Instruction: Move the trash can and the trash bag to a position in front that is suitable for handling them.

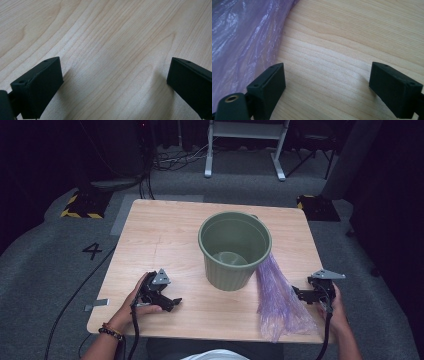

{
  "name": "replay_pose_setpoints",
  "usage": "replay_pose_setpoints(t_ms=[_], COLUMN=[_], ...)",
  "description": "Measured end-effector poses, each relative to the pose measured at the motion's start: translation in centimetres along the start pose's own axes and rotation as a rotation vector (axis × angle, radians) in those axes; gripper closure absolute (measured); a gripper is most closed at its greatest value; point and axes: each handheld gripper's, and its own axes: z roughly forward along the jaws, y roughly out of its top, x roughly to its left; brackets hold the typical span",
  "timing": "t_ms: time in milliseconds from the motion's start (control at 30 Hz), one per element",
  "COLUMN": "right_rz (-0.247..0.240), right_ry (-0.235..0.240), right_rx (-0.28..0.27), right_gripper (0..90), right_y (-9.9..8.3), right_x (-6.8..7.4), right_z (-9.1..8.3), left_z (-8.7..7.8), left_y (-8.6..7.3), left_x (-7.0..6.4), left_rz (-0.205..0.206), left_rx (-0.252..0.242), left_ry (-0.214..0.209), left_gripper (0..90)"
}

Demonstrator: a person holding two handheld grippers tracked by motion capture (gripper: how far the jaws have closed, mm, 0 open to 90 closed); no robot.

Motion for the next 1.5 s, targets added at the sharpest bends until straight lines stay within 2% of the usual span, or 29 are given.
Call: replay_pose_setpoints(t_ms=[300, 500, 533, 700, 767, 800, 900, 1000, 1100, 1167, 1200, 1333, 1367, 1433, 1500], right_rz=[0.006, -0.023, -0.033, -0.045, -0.077, -0.077, -0.117, -0.128, -0.142, -0.146, -0.171, -0.198, -0.222, -0.224, -0.225], right_ry=[0.013, 0.009, 0.016, 0.048, 0.080, 0.080, 0.118, 0.131, 0.152, 0.183, 0.195, 0.205, 0.205, 0.198, 0.215], right_rx=[-0.005, -0.026, -0.047, -0.110, -0.139, -0.139, -0.150, -0.154, -0.183, -0.209, -0.216, -0.202, -0.176, -0.158, -0.144], right_gripper=[16.1, 17.1, 17.1, 17.1, 17.1, 17.1, 17.3, 18.3, 19.8, 19.7, 19.7, 19.9, 20.0, 20.3, 20.6], right_y=[0.0, 0.2, 0.5, 1.4, 2.3, 2.3, 3.1, 3.5, 4.2, 4.6, 5.0, 5.4, 5.6, 5.8, 6.1], right_x=[-0.1, 0.0, 0.2, 0.5, 1.2, 1.2, 2.3, 2.7, 3.4, 3.8, 4.4, 5.4, 6.1, 6.4, 6.6], right_z=[-0.1, -0.9, -1.7, -3.2, -4.4, -4.4, -5.3, -5.7, -6.4, -6.8, -6.8, -6.4, -6.0, -5.9, -5.5], left_z=[0.0, 0.0, 0.0, 0.0, 0.0, 0.0, 0.0, 0.0, 0.0, 0.0, 0.0, 0.0, 0.0, 0.0, 0.0], left_y=[0.0, 0.0, 0.0, 0.0, 0.0, 0.0, 0.0, 0.0, 0.0, 0.0, 0.0, 0.0, 0.0, 0.0, 0.0], left_x=[0.0, 0.0, 0.0, 0.0, 0.0, 0.0, 0.0, 0.0, 0.0, 0.0, 0.0, 0.0, 0.0, 0.0, 0.0], left_rz=[0.000, 0.000, -0.001, -0.001, -0.001, 0.000, -0.001, -0.001, 0.000, -0.001, -0.001, 0.000, -0.001, -0.001, -0.001], left_rx=[0.000, 0.000, 0.000, 0.000, 0.001, 0.000, 0.001, 0.001, 0.001, 0.001, 0.001, 0.000, 0.001, 0.001, 0.001], left_ry=[0.000, 0.001, 0.001, 0.001, 0.001, 0.001, 0.001, 0.001, 0.002, 0.001, 0.001, 0.001, 0.001, 0.001, 0.001], left_gripper=[0.2, 0.2, 0.2, 0.2, 0.2, 0.2, 0.2, 0.2, 0.2, 0.2, 0.2, 0.2, 0.2, 0.2, 0.2])
